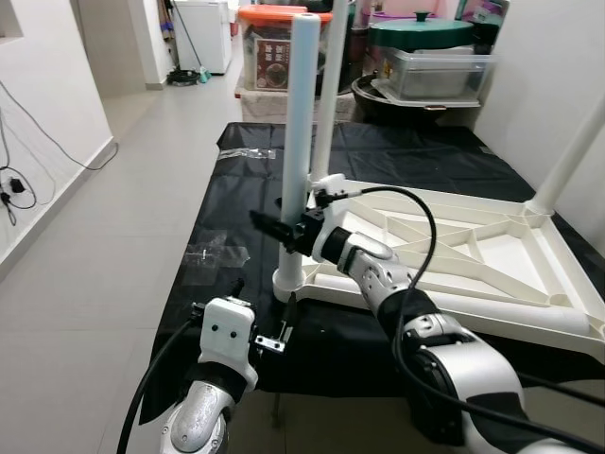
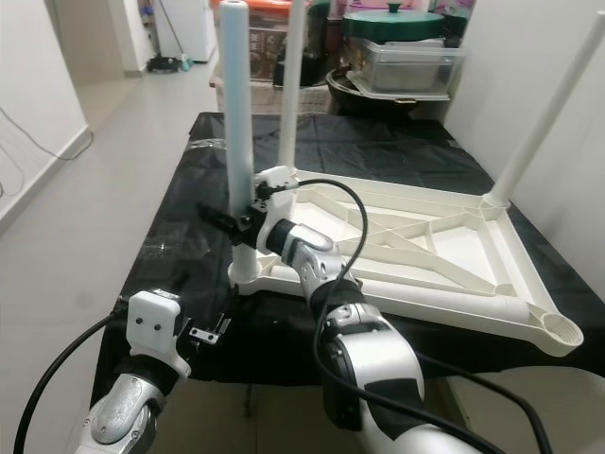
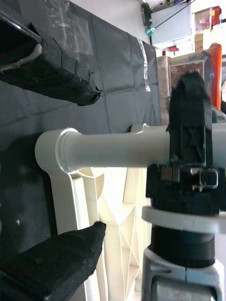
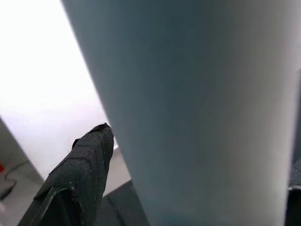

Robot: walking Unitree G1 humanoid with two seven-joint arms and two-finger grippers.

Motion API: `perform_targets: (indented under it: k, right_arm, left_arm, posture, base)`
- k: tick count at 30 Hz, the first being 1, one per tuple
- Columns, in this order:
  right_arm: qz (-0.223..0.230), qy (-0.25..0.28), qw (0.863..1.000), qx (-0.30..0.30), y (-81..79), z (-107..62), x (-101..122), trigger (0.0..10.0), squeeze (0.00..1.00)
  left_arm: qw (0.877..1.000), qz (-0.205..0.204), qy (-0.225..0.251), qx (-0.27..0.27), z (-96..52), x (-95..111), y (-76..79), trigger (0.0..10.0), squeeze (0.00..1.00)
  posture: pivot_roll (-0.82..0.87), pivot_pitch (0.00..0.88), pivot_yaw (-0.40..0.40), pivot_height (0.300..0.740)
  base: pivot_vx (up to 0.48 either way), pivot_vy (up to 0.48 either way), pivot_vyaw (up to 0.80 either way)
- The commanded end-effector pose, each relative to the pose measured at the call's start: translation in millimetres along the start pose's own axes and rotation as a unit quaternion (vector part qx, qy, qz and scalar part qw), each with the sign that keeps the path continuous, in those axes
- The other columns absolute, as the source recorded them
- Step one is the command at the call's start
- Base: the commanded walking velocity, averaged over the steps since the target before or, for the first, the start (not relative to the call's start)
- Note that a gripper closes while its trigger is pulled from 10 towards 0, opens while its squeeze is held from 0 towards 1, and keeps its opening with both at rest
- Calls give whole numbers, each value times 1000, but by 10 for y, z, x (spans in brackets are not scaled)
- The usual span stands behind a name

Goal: Building children table

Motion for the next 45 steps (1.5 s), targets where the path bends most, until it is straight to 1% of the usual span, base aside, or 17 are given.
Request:
perform_targets:
  k: [1, 4, 6, 20, 21, 22, 28, 31, 35, 36, 37, 40, 41, 42, 43, 44, 45]
  right_arm:
    - [11, 1, 998, 59, -153, 97, 21, 10000, 0]
    - [22, 13, 995, 94, -203, 106, 59, 10000, 0]
    - [25, 14, 984, 174, -303, 80, 77, 10000, 0]
    - [39, 9, 962, 271, -435, 31, 73, 10000, 0]
    - [39, 10, 961, 273, -437, 27, 72, 8078, 0]
    - [39, 11, 960, 279, -451, 27, 68, 0, 0]
    - [31, 10, 959, 280, -480, 33, 33, 0, 0]
    - [9, 11, 970, 242, -445, 62, 16, 0, 0]
    - [-25, -19, 999, -13, -153, 195, -22, 0, 0]
    - [-25, -19, 999, -13, -153, 195, -22, 0, 0]
    - [-22, -53, 977, -206, 139, 95, -81, 0, 0]
    - [-21, -62, 967, -247, 200, 56, -96, 0, 0]
    - [-15, -76, 943, -325, 326, -70, -152, 0, 0]
    - [-15, -76, 943, -325, 326, -70, -152, 0, 0]
    - [5, -87, 917, -389, 409, -189, -226, 0, 0]
    - [5, -87, 917, -389, 409, -189, -226, 0, 0]
    - [23, -95, 896, -433, 454, -275, -287, 0, 0]
  left_arm:
    - [1000, 1, -10, -1, -10, -39, -10, 10000, 0]
    - [1000, 2, -10, -1, -10, -39, -11, 10000, 0]
    - [1000, 3, -8, 1, -10, -23, -12, 10000, 0]
    - [1000, 2, -5, 4, -15, -14, -18, 10000, 0]
    - [1000, 2, -5, 4, -15, -14, -17, 10000, 0]
    - [1000, 2, -6, 3, -19, -13, -18, 10000, 0]
    - [1000, 1, -8, 2, -27, -24, -14, 10000, 0]
    - [1000, 0, -9, 1, -32, -36, -3, 10000, 0]
    - [1000, -1, -9, 2, -35, -41, 1, 10000, 0]
    - [1000, -1, -9, 2, -35, -41, 1, 10000, 0]
    - [1000, -1, -9, 2, -36, -43, -1, 10000, 0]
    - [1000, -1, -9, 2, -36, -43, -1, 10000, 0]
    - [1000, -1, -10, 2, -39, -48, 1, 10000, 0]
    - [1000, -1, -10, 2, -39, -48, 1, 10000, 0]
    - [1000, -2, -11, 1, -41, -54, 6, 10000, 0]
    - [1000, -2, -11, 1, -41, -54, 6, 10000, 0]
    - [1000, -2, -11, 0, -41, -57, 10, 10000, 0]
  posture:
    - [-14, 0, -36, 740]
    - [-14, 0, -36, 740]
    - [16, 0, -48, 740]
    - [-66, 0, -20, 740]
    - [-66, 0, -20, 740]
    - [-54, 0, -17, 740]
    - [-57, 0, -10, 740]
    - [-57, 0, -12, 740]
    - [-58, 0, -14, 740]
    - [-58, 0, -14, 740]
    - [-58, 0, -14, 740]
    - [-58, 0, -14, 740]
    - [-65, 0, -12, 740]
    - [-65, 0, -12, 740]
    - [-65, 0, -12, 740]
    - [-65, 0, -12, 740]
    - [-65, 0, -12, 740]
  base:
    - [0, 0, 0]
    - [0, 0, 0]
    - [0, 0, 0]
    - [0, 0, 0]
    - [0, 0, 0]
    - [0, 0, 0]
    - [0, 0, 0]
    - [0, 0, 0]
    - [0, 0, 0]
    - [0, 0, 0]
    - [0, 0, 0]
    - [0, 0, 0]
    - [0, 0, 0]
    - [0, 0, 0]
    - [0, 0, 0]
    - [0, 0, 0]
    - [0, 0, 0]
Point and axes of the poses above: a point about 5 cm out from each wrist's last joint towards the gripper, its own z axis pointing out of the wrist towards the gripper, its own x axis along the axis of the wrist's last joint, y = z × x, the point moved 2 cm from there along z, pointing out of the wrist towards the gripper, and after that the axes turned 14 degrees about -z, right-handed, at the moved point
